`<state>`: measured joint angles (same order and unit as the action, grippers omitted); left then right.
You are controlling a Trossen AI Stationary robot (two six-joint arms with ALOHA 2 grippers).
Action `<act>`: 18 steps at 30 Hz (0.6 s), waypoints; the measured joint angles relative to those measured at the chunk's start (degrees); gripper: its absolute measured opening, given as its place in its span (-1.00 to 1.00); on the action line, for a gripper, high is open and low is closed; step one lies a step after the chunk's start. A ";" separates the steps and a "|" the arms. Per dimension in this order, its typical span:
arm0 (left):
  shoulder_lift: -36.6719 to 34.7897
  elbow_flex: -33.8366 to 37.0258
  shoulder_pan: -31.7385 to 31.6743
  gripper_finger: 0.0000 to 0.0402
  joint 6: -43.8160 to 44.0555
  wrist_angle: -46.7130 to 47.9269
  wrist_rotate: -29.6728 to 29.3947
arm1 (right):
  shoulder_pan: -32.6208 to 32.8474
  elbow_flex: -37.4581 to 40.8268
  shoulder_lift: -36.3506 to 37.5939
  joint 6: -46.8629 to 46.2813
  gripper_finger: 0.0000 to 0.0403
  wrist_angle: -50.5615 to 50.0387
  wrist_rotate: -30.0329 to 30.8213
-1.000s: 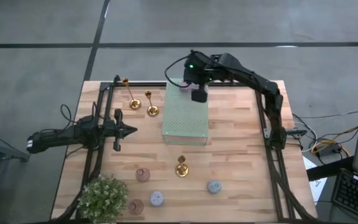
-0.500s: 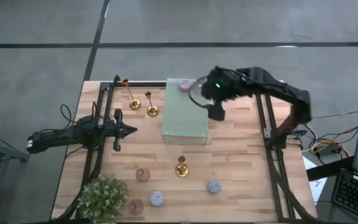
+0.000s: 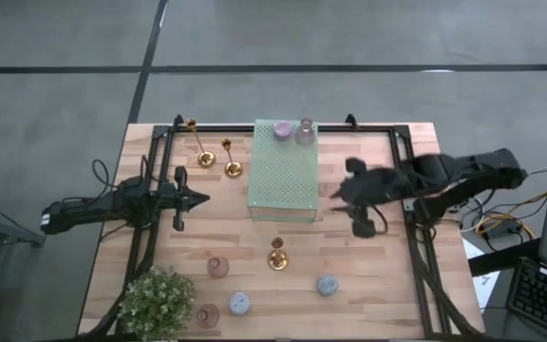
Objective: Pick & Place candle stick holders
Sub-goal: Put the top-right metal gold candle holder on the shelf
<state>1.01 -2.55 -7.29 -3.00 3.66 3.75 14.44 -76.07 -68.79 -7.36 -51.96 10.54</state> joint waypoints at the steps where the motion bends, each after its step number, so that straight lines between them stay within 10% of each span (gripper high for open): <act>1: -0.01 0.00 -0.01 -0.91 0.02 -0.01 0.01 | 1.33 2.31 1.14 -0.66 -0.45 1.47 0.02; 18: -0.01 0.00 0.00 -0.91 0.01 0.00 0.02 | 17.05 33.21 13.98 -8.97 -0.95 29.84 6.18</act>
<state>1.00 -2.55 -7.29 -2.99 3.66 3.77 31.48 -42.86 -54.81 -16.32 -22.12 16.72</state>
